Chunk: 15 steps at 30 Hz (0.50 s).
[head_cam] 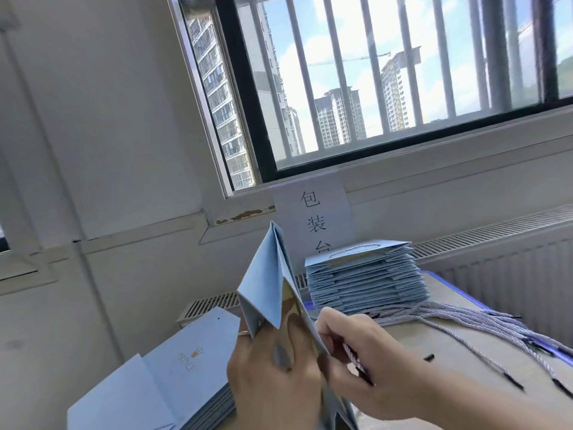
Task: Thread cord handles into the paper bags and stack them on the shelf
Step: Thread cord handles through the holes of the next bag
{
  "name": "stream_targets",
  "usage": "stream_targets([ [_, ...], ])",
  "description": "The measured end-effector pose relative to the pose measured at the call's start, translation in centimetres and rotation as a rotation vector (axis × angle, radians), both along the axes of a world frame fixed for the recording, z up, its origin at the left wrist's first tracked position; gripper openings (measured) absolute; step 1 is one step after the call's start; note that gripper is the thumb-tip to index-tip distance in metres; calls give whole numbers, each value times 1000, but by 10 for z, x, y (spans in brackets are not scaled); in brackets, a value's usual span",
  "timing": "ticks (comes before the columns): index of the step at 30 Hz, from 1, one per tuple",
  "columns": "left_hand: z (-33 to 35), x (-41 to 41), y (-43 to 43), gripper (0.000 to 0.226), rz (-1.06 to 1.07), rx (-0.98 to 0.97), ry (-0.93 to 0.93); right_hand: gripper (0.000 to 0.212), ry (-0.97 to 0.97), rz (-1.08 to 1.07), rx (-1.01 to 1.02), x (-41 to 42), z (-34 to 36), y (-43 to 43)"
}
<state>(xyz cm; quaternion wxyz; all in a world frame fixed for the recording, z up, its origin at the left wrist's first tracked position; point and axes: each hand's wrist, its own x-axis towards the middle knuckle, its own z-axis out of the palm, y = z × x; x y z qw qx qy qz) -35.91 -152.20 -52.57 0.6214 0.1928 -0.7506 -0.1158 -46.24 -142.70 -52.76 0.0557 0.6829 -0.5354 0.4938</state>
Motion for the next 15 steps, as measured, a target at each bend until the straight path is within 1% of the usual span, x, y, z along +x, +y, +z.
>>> stream_targets([
  [2, -1, 2, -4, 39, -16, 29, 51, 28, -11, 33, 46, 2, 1, 0],
  [3, -3, 3, -6, 37, -40, 64, 68, 25, -9, 44, 102, 2, 3, 1],
  [4, -3, 4, -6, 32, -73, 98, 95, 26, 14, 13, 202, 0, 6, 2],
  [5, -4, 5, -5, 25, -125, 141, 121, 32, 65, -85, 337, -5, 9, 4],
  [7, -5, 8, -4, 21, -232, 227, 148, 65, 176, -385, 621, -24, 15, 8],
  [8, -4, 9, -3, 24, -277, 260, 143, 74, 192, -491, 706, -34, 17, 11],
  [9, -3, 11, -2, 30, -303, 287, 140, 75, 194, -552, 747, -42, 20, 14],
  [10, -2, 12, -1, 36, -309, 305, 136, 73, 188, -587, 761, -48, 22, 18],
  [12, -2, 13, 1, 40, -306, 317, 115, 58, 114, -591, 770, -57, 25, 26],
  [14, -1, 12, 2, 39, -308, 301, 109, 41, -80, -485, 738, -58, 25, 29],
  [15, -1, 12, 2, 40, -313, 293, 112, 37, -179, -398, 691, -56, 26, 28],
])
